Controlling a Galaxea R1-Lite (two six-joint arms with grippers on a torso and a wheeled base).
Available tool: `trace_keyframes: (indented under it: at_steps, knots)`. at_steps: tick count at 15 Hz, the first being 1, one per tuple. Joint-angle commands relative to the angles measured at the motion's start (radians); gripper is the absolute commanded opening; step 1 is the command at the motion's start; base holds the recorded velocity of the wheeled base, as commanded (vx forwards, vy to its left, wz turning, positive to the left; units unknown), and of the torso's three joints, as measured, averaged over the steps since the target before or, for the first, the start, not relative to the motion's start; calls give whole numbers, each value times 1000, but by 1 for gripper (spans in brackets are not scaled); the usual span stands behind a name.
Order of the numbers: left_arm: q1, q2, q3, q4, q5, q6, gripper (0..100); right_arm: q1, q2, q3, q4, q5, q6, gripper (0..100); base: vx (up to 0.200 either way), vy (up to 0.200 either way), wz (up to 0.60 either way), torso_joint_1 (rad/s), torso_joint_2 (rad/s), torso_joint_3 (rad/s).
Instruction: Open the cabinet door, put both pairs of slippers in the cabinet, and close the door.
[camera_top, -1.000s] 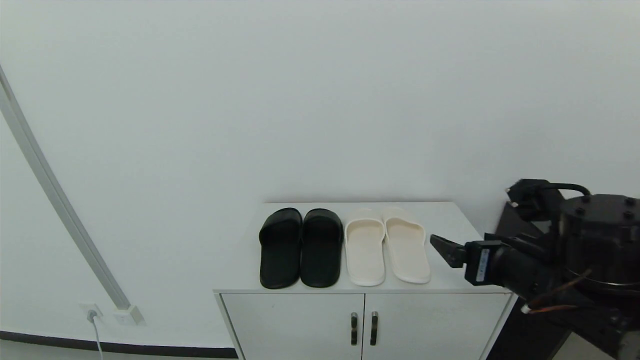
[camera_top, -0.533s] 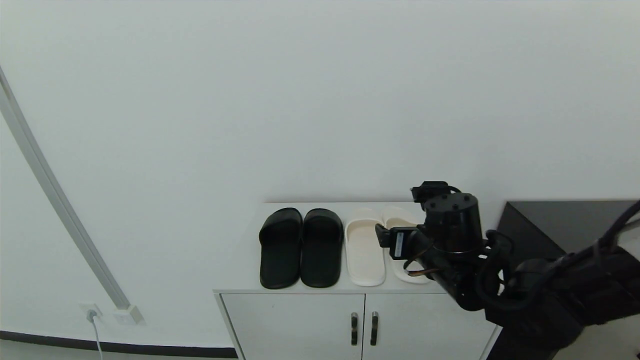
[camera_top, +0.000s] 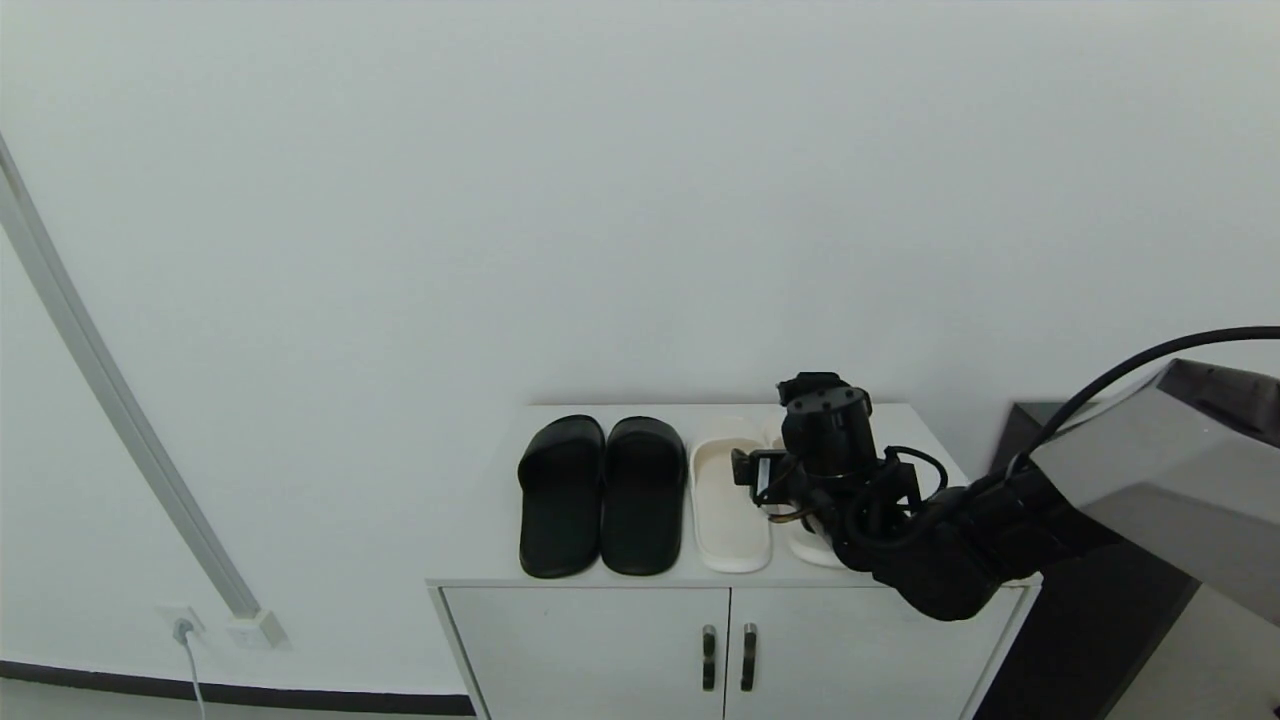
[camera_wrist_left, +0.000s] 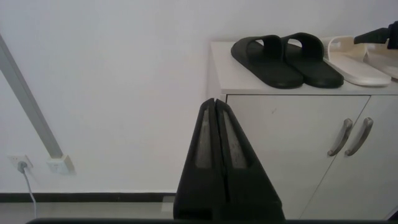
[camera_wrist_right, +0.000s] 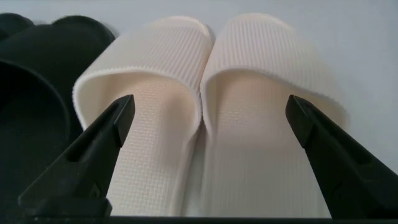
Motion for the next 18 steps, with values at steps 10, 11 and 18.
trace_keyframes:
  at_steps: [10,11,18]
  knots:
    - [0,1,0,0,1,0,0,-8,134,-157,33,2,-69,0,0,0,0,0,0,0]
    - [0,1,0,0,1,0,0,-8,136,-160,33,2,-69,0,0,0,0,0,0,0]
    - [0,1,0,0,1,0,0,-8,120,-148,30,-4,-69,0,0,0,0,0,0,0]
